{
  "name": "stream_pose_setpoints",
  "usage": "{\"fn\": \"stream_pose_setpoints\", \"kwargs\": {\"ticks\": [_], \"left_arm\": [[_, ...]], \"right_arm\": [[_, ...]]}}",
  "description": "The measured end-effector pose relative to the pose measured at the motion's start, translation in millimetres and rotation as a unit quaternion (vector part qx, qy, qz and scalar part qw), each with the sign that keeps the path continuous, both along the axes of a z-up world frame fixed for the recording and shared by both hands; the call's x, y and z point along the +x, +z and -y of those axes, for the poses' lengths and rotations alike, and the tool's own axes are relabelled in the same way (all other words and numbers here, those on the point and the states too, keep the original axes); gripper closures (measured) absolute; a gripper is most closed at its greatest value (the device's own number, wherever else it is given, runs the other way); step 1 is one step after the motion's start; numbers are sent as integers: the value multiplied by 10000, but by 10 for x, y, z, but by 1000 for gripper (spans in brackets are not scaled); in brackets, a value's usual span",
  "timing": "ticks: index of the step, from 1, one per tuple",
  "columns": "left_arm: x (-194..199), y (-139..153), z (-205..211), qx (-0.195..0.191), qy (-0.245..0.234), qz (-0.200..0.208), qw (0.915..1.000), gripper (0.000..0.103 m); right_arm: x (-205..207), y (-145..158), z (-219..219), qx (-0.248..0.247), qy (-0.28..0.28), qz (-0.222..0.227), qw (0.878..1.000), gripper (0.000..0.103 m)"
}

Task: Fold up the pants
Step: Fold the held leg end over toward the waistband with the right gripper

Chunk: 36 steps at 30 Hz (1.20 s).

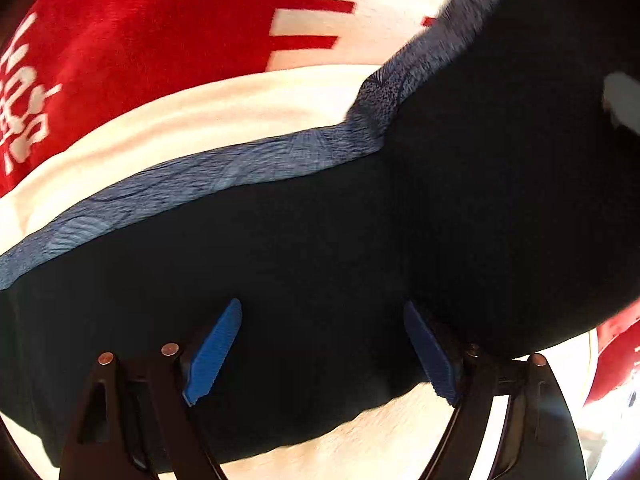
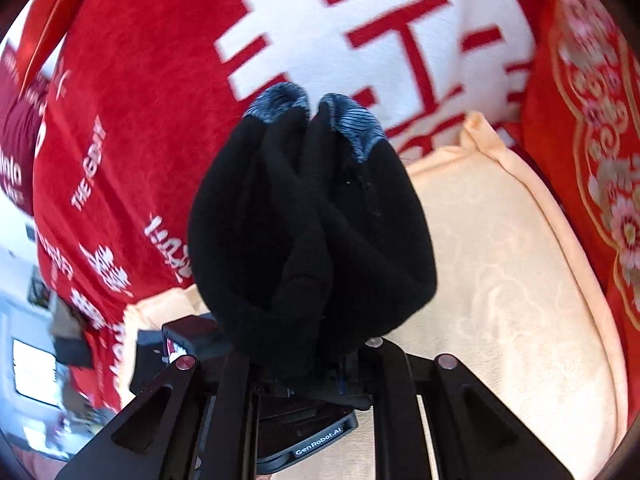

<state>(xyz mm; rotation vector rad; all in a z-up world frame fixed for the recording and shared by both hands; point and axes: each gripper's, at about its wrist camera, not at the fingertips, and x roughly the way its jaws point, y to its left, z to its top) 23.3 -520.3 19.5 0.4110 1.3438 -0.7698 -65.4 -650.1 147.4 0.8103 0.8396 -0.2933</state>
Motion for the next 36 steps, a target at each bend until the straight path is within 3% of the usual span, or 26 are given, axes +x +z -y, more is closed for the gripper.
{"fn": "stream_pose_setpoints", "kwargs": {"ticks": [6, 12, 14, 15, 16, 17, 18, 20, 22, 23, 24, 26, 27, 28, 29, 32, 36], "left_arm": [[508, 342, -812, -204, 561, 85, 9982, 18], [1100, 394, -1828, 255, 1111, 390, 9927, 18], [1249, 342, -2087, 393, 1291, 333, 9903, 18], [1301, 316, -2182, 440, 1358, 307, 9893, 18], [1353, 288, -2282, 488, 1418, 307, 9882, 18], [1371, 273, -2351, 513, 1451, 323, 9876, 18], [1378, 263, -2437, 524, 1485, 329, 9870, 18], [1442, 263, -2566, 484, 1577, 245, 9860, 18], [1526, 304, -2685, 395, 1589, 175, 9864, 18], [1585, 328, -2727, 349, 1550, 151, 9872, 18], [1652, 366, -2824, 299, 1497, 123, 9882, 18], [1625, 478, -2805, 101, 1321, -17, 9912, 18], [1608, 540, -2760, -16, 1228, -111, 9924, 18], [1559, 584, -2718, -151, 1115, -227, 9934, 18], [1516, 630, -2683, -296, 987, -369, 9940, 18], [1361, 748, -2503, -668, 624, -766, 9929, 18], [1170, 838, -2075, -944, 314, -1134, 9886, 19]], "right_arm": [[468, 190, -742, -937, 548, -458, 9930, 85], [975, -273, -1712, -1656, 1163, -1288, 9708, 74], [1166, -560, -2086, -2016, 1465, -1717, 9531, 71], [1236, -702, -2277, -2347, 1596, -1982, 9382, 70], [1273, -765, -2394, -2579, 1676, -2102, 9280, 62], [1310, -833, -2560, -2908, 1827, -2255, 9117, 47], [1315, -865, -2709, -3150, 1992, -2348, 8978, 41], [1238, -799, -2911, -3351, 2261, -2259, 8863, 36], [1120, -678, -3008, -3351, 2470, -2092, 8848, 35], [1016, -569, -3001, -3178, 2563, -1943, 8919, 35], [941, -476, -2919, -2825, 2552, -1764, 9077, 35], [798, -347, -2575, -1621, 2213, -1319, 9526, 35], [736, -347, -2437, -1126, 2005, -1198, 9658, 35], [633, -402, -2194, -293, 1592, -1070, 9810, 35], [555, -484, -1980, 387, 1231, -1009, 9865, 35], [290, -793, -1496, 1985, 123, -692, 9776, 43], [36, -1048, -1213, 2933, -638, -303, 9534, 51]]}}
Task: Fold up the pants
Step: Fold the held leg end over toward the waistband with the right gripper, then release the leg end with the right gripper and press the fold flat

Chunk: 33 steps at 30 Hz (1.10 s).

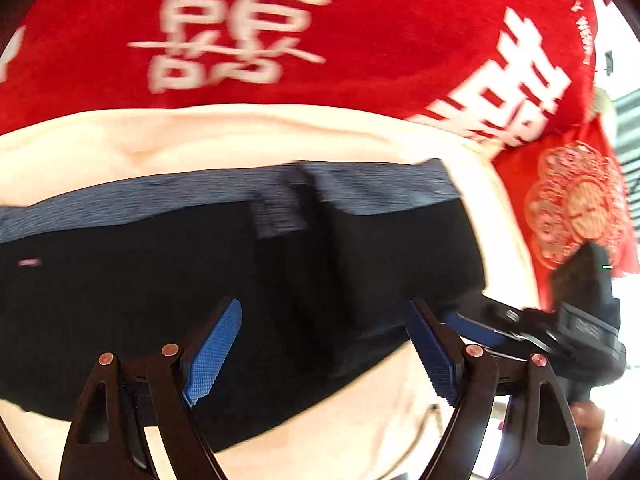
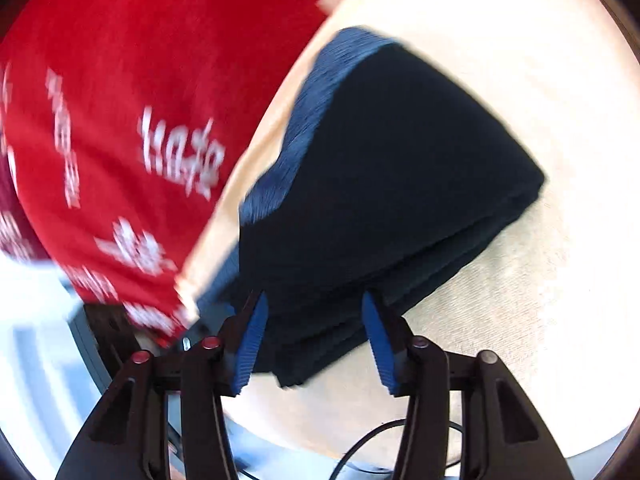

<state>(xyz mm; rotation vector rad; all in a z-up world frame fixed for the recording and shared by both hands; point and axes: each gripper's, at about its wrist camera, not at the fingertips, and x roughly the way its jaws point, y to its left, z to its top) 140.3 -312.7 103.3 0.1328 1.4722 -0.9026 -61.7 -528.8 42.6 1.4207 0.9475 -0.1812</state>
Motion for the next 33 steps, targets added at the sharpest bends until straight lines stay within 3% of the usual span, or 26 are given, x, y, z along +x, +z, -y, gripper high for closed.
{"fn": "stream_pose_setpoints", "kwargs": {"ticks": [4, 7, 8, 14, 18, 22, 25, 29, 33], "left_arm": [[-65, -201, 283, 179, -188, -223, 9994, 20], [-99, -418, 359, 443, -197, -486, 9976, 61], [-105, -448, 359, 504, -178, -486, 9974, 63], [-224, -150, 88, 288, -274, -139, 9991, 63], [-370, -373, -17, 747, -318, 135, 9966, 63], [-435, -415, -79, 658, -89, 379, 9971, 63], [-458, -344, -123, 918, 120, 599, 9939, 34], [-401, -90, -232, 842, 389, 724, 9931, 33], [-364, 128, -125, 762, 388, 1084, 9904, 33]], "right_arm": [[-48, -167, 74, 439, -366, 55, 9984, 56], [-41, -376, 61, 887, -578, 17, 9944, 97], [-52, -399, 91, 937, -636, 27, 9936, 97], [-20, -65, -22, 459, 93, 275, 9985, 98], [67, -245, -197, 299, 557, -67, 9980, 98], [168, -370, -330, 56, 785, -186, 9967, 98], [192, -222, -372, -403, 1212, -169, 9917, 96], [193, 117, -399, -886, 1812, -317, 9789, 86], [172, 592, -61, -1851, 1616, 16, 9693, 86]]}}
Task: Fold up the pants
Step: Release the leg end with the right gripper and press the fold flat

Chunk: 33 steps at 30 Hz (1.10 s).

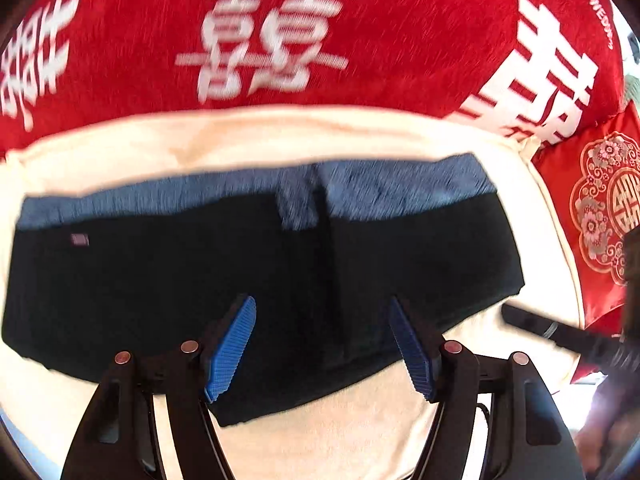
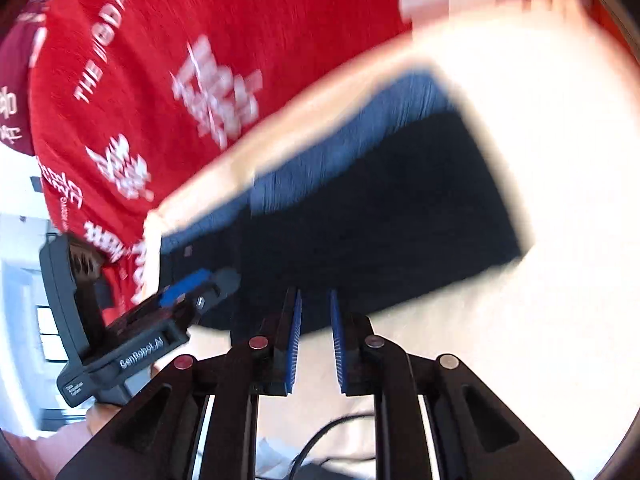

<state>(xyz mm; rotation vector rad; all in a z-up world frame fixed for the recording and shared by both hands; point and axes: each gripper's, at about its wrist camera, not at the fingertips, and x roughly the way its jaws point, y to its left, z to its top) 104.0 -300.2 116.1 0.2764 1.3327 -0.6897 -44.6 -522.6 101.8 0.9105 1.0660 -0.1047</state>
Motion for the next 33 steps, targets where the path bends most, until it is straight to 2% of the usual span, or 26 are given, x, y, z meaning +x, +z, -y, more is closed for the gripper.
{"fn": "stream_pose_setpoints", "kwargs": {"ticks": [2, 6, 8, 10, 12, 14, 15, 16, 17, 19, 22, 23, 26, 33], "left_arm": [[14, 24, 171, -72, -77, 54, 9999, 33], [31, -101, 598, -169, -135, 60, 9997, 33], [31, -230, 700, -19, -104, 110, 9999, 33], [27, -450, 714, 386, 99, 62, 9992, 33], [13, -599, 601, 608, 321, -50, 9976, 31], [-42, -589, 499, 445, 382, 44, 9983, 30], [-66, -577, 500, 542, 341, 69, 9979, 27], [-76, -572, 488, 681, 368, 95, 9970, 11], [-72, -570, 449, 792, 494, 98, 9956, 6], [-49, -560, 328, 686, 764, -76, 9947, 6], [-44, -532, 122, 685, 1079, -204, 9916, 6], [-47, -509, 56, 687, 1151, -210, 9908, 6], [-65, -420, -172, 657, 1272, -201, 9895, 6], [7, -275, -678, 697, 1323, -188, 9886, 6]], "right_arm": [[86, 55, 261, -252, -66, 14, 9997, 86], [402, -64, 699, -470, -90, -143, 9988, 86], [595, -202, 758, -533, 224, -242, 9980, 86], [716, -440, 736, -478, 451, -581, 9961, 86], [736, -655, 651, -338, 663, -789, 9941, 86], [662, -674, 588, -520, 674, -612, 9945, 86], [638, -669, 568, -562, 693, -580, 9943, 86], [625, -667, 542, -588, 729, -562, 9940, 86], [610, -660, 523, -602, 754, -549, 9938, 86], [622, -631, 493, -577, 848, -585, 9930, 83], [606, -555, 412, -639, 1078, -584, 9904, 65], [616, -510, 327, -752, 1179, -590, 9884, 62], [643, -420, 71, -889, 1409, -549, 9845, 62], [849, -408, -713, -650, 1766, -462, 9811, 62]]}}
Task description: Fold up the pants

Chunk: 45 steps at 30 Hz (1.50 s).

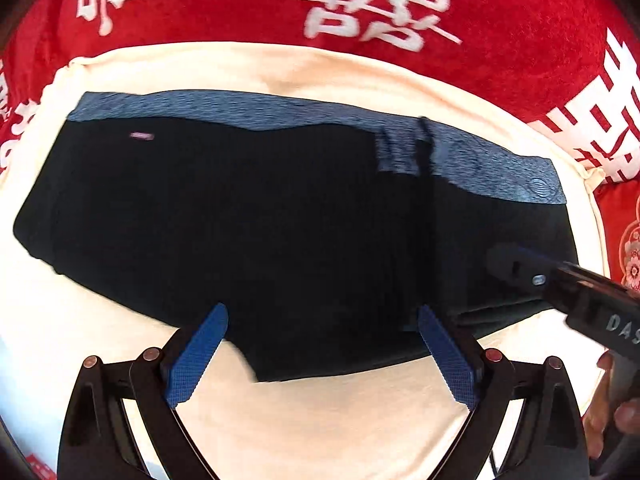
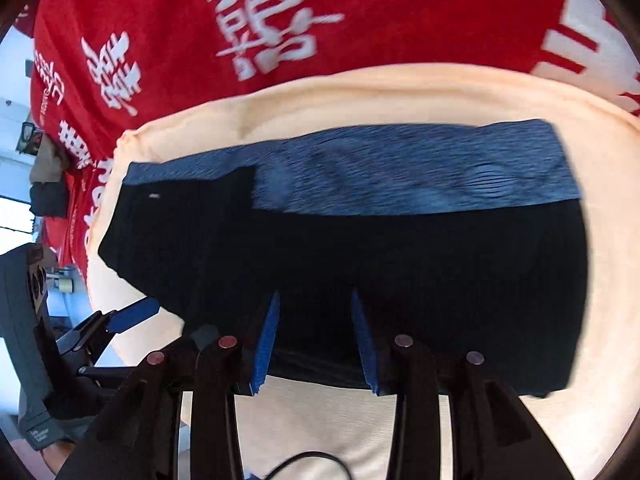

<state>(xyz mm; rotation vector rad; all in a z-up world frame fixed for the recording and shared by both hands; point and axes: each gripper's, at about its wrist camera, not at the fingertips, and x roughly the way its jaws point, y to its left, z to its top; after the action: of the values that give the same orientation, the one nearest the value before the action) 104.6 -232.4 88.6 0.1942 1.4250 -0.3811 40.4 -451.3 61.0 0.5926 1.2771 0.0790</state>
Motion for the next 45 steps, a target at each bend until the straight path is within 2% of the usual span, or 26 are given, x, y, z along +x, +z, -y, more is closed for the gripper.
{"fn": "stream_pose_setpoints", "kwargs": {"ticks": [2, 5, 10, 12, 20, 27, 29, 32, 37, 43, 45], "left_arm": [[29, 1, -170, -7, 54, -21, 10000, 6], [61, 9, -381, 38, 211, -68, 9997, 6], [137, -4, -724, 93, 433, -111, 9990, 6], [164, -4, -837, 90, 517, -113, 9986, 6], [298, 4, -1358, -45, 1017, -148, 9947, 6], [373, 19, -1771, -88, 1416, -150, 9898, 6], [390, 3, -1820, -82, 1484, -163, 9888, 6], [424, -49, -1637, -54, 1552, -189, 9877, 6], [459, -42, -1691, -46, 1559, -182, 9876, 6], [574, -124, -1639, -48, 1574, -204, 9873, 6], [597, -156, -1653, -56, 1596, -238, 9869, 6]], "right_arm": [[59, -69, -168, 66, 104, -111, 9999, 62], [96, -106, -363, -205, 141, -242, 9994, 52], [45, -50, -518, -387, 226, -381, 9983, 52], [52, -9, -607, -628, 415, -442, 9962, 51], [166, 18, -787, -1154, 684, -750, 9881, 44], [267, 81, -902, -1353, 883, -834, 9833, 42], [294, 111, -919, -1347, 934, -812, 9831, 42], [344, 152, -971, -1172, 1015, -731, 9852, 42], [400, 195, -1121, -1189, 1219, -569, 9837, 42], [370, -77, -1059, -894, 1142, -841, 9858, 42], [362, -108, -1053, -874, 1135, -788, 9865, 39]]}}
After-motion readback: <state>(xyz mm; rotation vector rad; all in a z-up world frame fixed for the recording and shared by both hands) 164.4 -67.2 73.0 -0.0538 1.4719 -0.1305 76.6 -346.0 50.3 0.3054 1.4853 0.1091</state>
